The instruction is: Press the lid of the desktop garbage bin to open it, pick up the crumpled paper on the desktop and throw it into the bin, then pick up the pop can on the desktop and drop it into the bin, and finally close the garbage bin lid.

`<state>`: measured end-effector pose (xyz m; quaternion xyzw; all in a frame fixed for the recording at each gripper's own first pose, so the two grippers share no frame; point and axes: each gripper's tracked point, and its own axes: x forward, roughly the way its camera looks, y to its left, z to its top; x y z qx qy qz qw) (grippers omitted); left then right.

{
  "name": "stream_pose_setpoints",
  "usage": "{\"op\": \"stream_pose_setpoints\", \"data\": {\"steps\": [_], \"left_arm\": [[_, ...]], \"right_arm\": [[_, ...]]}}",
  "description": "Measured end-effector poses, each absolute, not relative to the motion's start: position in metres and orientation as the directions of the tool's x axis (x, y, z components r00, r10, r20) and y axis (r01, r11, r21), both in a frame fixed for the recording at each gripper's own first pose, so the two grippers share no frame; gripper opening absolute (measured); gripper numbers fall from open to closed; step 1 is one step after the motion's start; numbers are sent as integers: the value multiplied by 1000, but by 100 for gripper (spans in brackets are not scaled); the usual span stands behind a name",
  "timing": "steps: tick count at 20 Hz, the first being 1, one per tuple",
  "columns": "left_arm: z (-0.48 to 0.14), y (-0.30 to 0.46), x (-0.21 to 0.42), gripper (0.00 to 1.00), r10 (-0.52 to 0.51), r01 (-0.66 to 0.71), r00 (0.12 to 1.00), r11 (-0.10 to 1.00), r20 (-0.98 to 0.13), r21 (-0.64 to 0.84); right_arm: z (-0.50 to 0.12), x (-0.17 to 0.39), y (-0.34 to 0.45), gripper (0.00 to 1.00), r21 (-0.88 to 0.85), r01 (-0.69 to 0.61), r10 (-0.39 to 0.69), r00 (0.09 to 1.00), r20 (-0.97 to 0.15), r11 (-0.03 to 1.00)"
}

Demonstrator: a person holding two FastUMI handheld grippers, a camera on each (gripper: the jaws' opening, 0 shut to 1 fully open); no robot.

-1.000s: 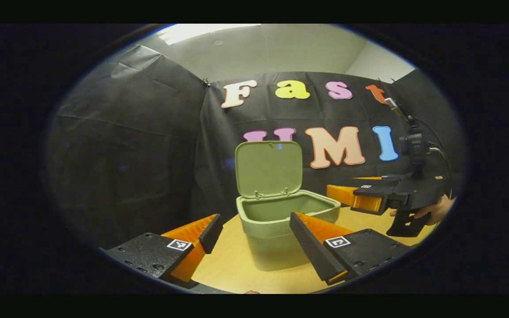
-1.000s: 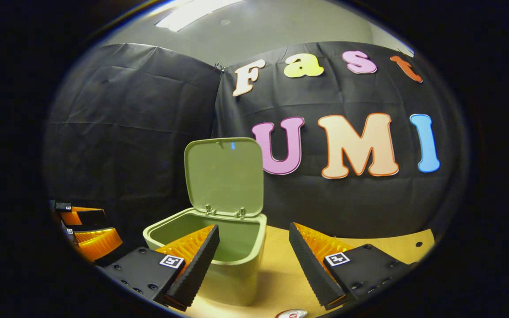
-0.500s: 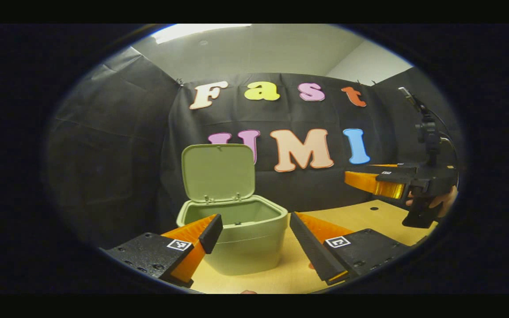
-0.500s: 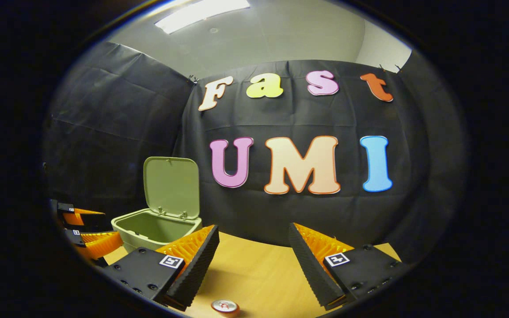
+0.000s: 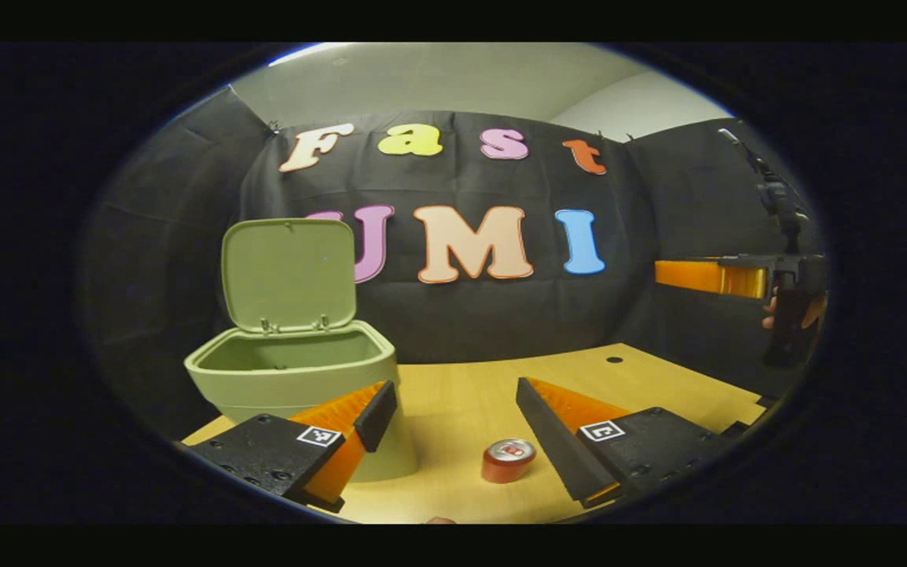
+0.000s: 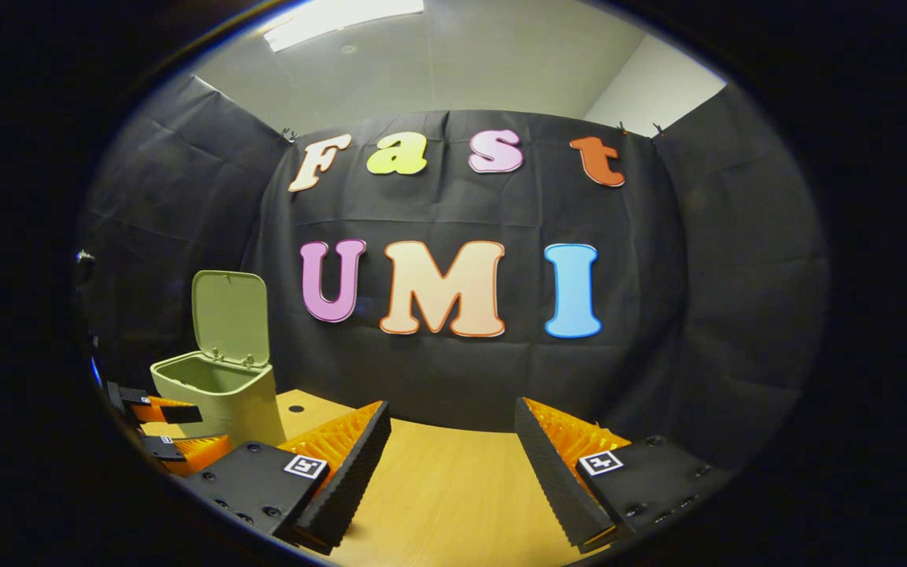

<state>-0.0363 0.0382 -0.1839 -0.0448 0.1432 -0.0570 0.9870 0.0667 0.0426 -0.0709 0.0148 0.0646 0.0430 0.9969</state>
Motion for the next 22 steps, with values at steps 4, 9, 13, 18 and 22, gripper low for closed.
{"op": "stream_pose_setpoints", "data": {"steps": [4,9,13,18,22], "left_arm": [[-215,10,-33,94,-177,143,930,982,-322,-127],[-269,-19,-36,94,-226,182,884,973,-410,-144],[-317,-32,-38,94,-233,183,850,972,-473,-149],[-365,-38,-37,95,-228,183,797,974,-559,-136],[-354,-36,-24,75,-188,198,795,979,-577,-47]], "right_arm": [[-83,43,4,100,16,-5,8,987,-159,1000],[-106,14,-30,100,16,76,-70,972,-223,997],[-124,-7,-48,100,-4,121,-118,954,-274,993],[-141,-33,-60,100,-22,153,-152,934,-324,988],[-157,-45,-60,100,-2,157,-147,922,-358,988]]}}
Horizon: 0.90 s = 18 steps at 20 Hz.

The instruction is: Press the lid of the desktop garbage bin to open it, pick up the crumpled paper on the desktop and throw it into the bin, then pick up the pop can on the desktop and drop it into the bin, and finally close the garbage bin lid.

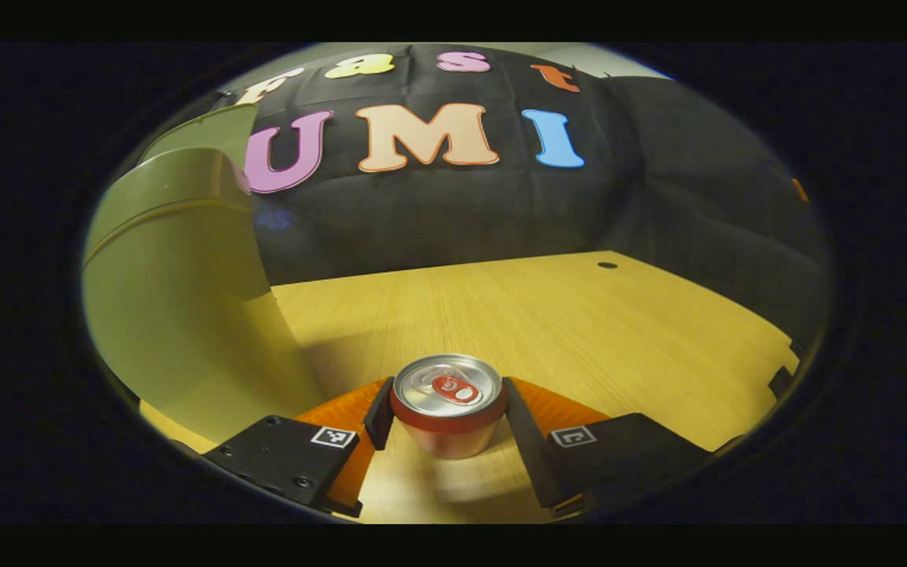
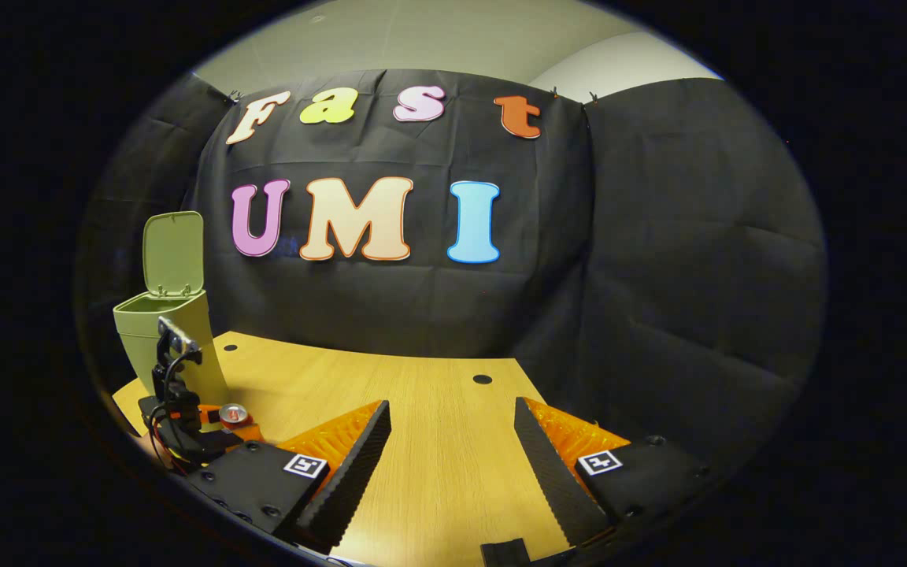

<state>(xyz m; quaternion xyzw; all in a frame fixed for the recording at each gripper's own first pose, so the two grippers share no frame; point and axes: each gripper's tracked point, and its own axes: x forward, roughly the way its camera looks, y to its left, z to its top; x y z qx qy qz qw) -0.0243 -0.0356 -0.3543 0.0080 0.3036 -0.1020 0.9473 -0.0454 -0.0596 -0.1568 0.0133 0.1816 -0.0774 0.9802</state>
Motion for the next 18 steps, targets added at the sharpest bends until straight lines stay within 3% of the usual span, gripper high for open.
{"op": "stream_pose_setpoints", "data": {"steps": [4,18], "left_arm": [[-317,-41,-6,75,-213,210,823,975,-527,-67],[-140,8,74,74,-94,89,961,996,-259,-32]], "right_arm": [[-163,-44,-53,99,13,131,-118,928,-355,991],[-171,-23,-13,99,121,14,25,948,-316,993]]}}
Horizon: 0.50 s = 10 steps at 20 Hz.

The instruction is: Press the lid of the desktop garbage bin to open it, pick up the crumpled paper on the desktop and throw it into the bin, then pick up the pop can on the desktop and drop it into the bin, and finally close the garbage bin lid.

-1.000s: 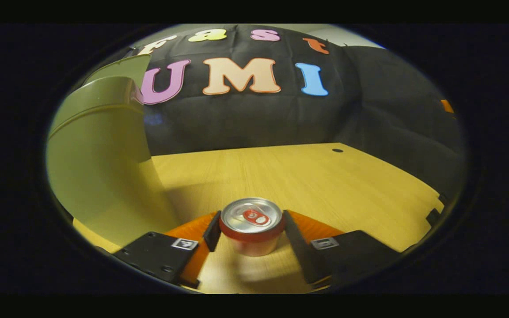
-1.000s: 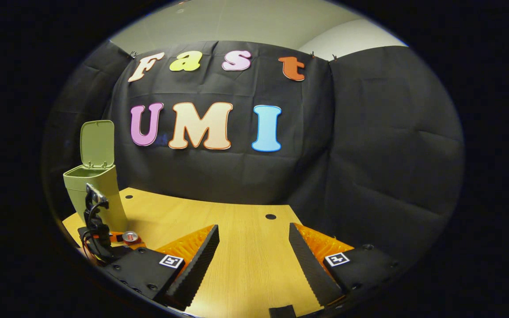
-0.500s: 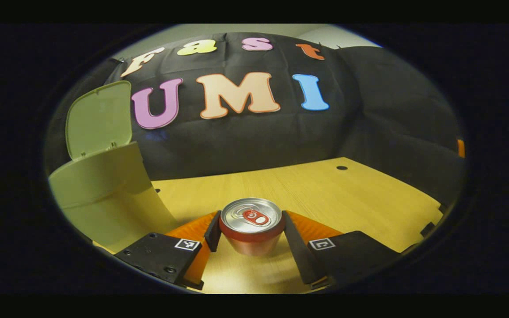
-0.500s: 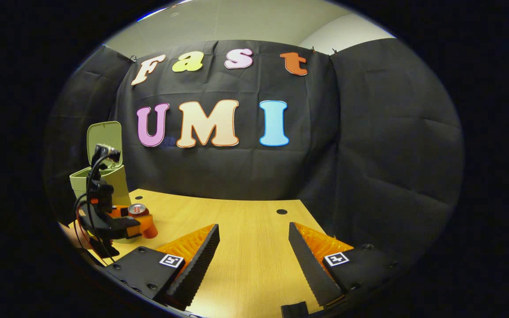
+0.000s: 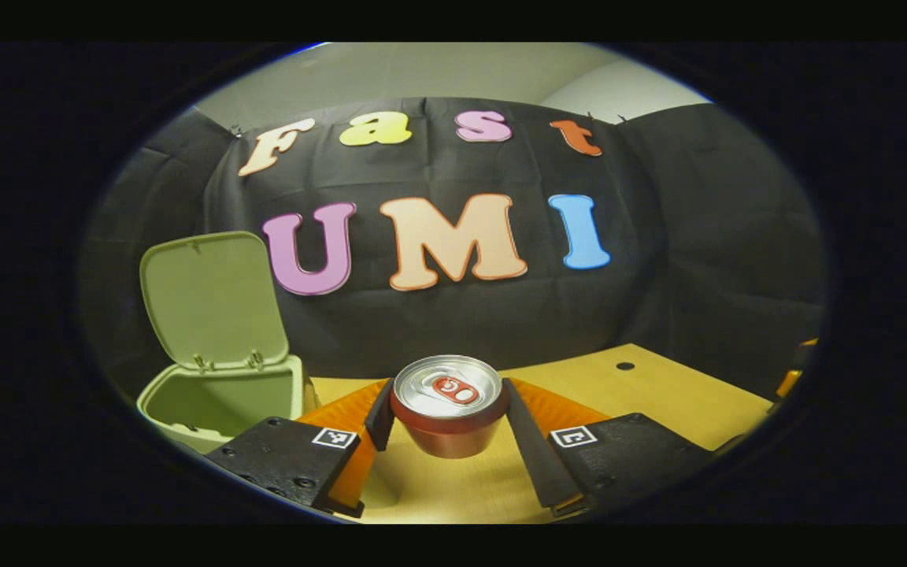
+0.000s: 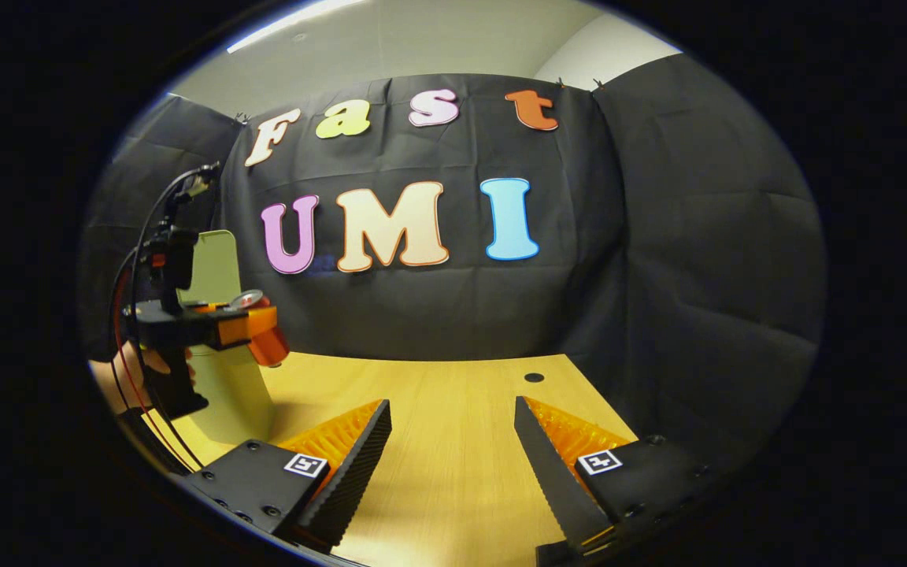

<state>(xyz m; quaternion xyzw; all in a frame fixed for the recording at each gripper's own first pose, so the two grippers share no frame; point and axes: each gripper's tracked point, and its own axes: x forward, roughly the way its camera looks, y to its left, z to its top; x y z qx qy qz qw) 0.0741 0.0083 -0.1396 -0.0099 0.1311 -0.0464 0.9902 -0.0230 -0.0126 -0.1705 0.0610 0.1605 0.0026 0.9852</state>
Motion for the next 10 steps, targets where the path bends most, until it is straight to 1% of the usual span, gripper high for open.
{"op": "stream_pose_setpoints", "data": {"steps": [5,10], "left_arm": [[-79,52,78,74,-4,5,991,1000,-134,3],[-61,110,75,74,123,-119,988,992,-97,49]], "right_arm": [[-172,-13,2,99,131,-31,71,948,-311,991],[-172,-2,15,99,155,-69,114,945,-308,986]]}}
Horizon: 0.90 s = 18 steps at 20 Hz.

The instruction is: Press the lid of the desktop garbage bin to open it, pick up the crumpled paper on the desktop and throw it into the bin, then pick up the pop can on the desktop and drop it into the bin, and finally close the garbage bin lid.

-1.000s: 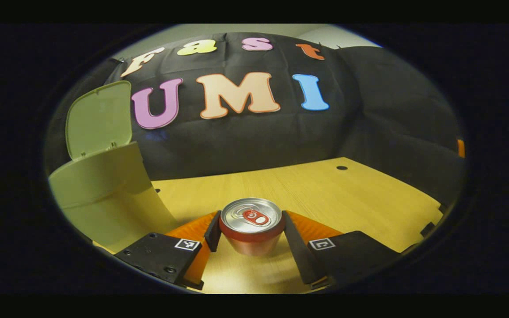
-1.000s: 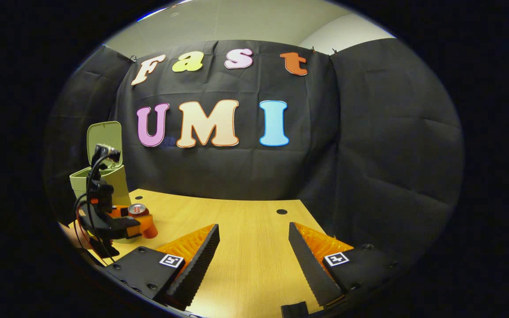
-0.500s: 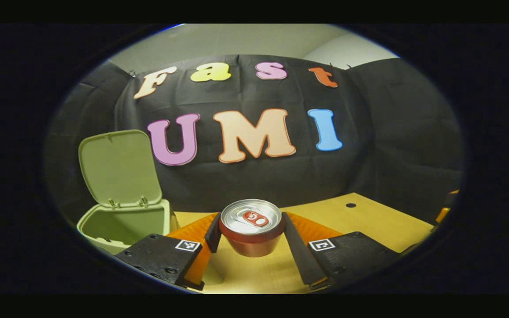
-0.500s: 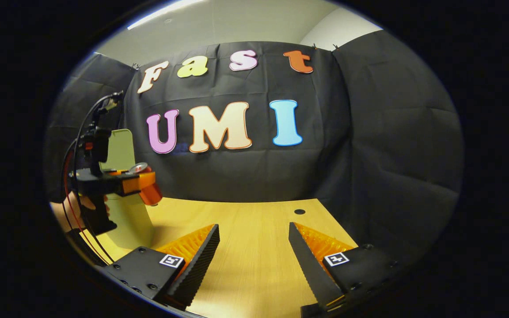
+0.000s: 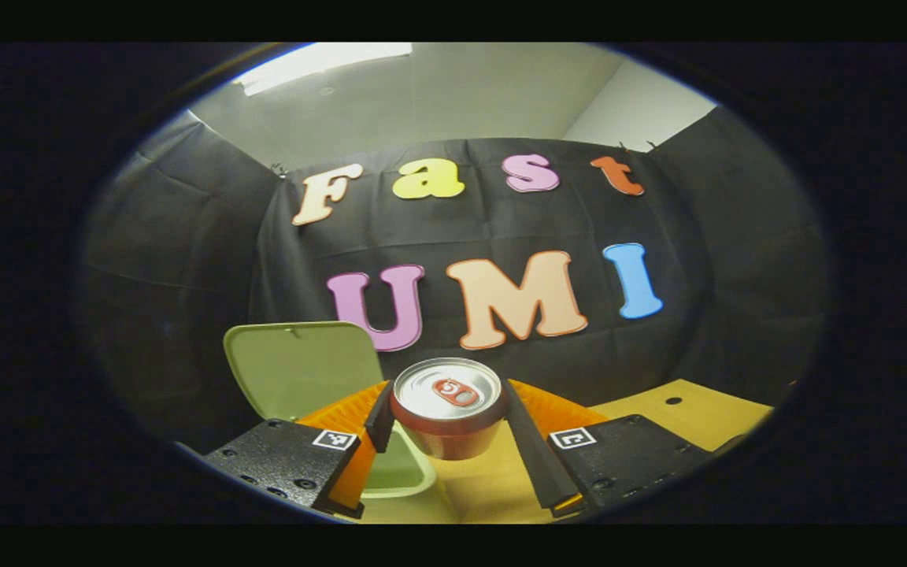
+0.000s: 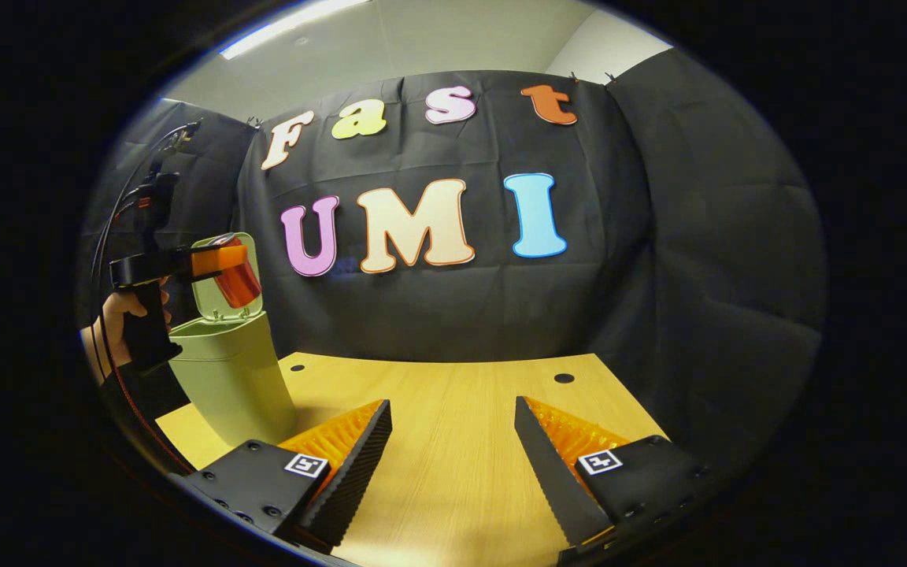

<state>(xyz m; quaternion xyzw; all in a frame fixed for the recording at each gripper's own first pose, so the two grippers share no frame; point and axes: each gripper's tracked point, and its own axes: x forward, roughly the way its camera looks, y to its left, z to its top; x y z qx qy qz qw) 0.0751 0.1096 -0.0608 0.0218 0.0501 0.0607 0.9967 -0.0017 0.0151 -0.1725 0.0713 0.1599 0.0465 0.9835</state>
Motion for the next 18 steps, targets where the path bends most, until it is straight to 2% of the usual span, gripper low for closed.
{"op": "stream_pose_setpoints", "data": {"steps": [8,11,14,18], "left_arm": [[-106,187,50,75,283,-270,939,959,-194,91],[-108,200,44,80,311,-304,933,950,-183,66],[-100,207,44,96,321,-312,932,947,-170,78],[-66,210,55,94,309,-301,943,950,-121,83]], "right_arm": [[-173,12,41,98,137,-140,177,933,-313,981],[-174,15,47,96,126,-153,186,930,-318,980],[-174,15,51,98,128,-156,190,928,-319,979],[-173,16,52,98,131,-146,181,931,-316,981]]}}
